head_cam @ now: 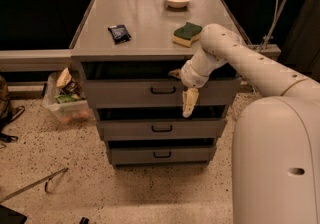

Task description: Open top drawer

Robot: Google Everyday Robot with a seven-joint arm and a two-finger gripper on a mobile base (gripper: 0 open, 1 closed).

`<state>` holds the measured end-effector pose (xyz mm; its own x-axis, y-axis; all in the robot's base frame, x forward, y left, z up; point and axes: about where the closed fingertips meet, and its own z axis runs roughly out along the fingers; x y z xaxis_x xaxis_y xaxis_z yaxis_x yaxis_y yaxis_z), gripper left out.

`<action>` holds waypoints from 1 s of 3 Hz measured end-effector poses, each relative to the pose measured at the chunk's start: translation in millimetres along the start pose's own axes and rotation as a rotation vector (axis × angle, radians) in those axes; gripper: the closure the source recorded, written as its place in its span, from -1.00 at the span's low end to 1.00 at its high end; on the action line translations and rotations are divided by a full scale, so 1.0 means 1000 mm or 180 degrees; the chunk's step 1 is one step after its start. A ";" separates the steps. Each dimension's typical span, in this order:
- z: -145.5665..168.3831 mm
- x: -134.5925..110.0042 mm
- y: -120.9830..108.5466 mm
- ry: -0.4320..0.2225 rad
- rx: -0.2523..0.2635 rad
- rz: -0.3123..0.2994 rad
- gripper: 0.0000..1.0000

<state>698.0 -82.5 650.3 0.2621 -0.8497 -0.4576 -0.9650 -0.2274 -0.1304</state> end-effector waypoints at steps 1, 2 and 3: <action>0.000 0.000 0.000 0.0000 -0.0002 0.0000 -1.00; -0.001 -0.008 0.014 -0.0031 -0.0143 0.0030 -1.00; -0.004 -0.012 0.027 -0.0083 -0.0211 0.0080 -1.00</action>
Offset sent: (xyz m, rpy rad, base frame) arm -0.0706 0.0092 0.0207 -0.0115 0.1895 0.0544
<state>668.9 -80.0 656.2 0.2372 -0.8430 -0.4828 -0.9694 -0.2380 -0.0606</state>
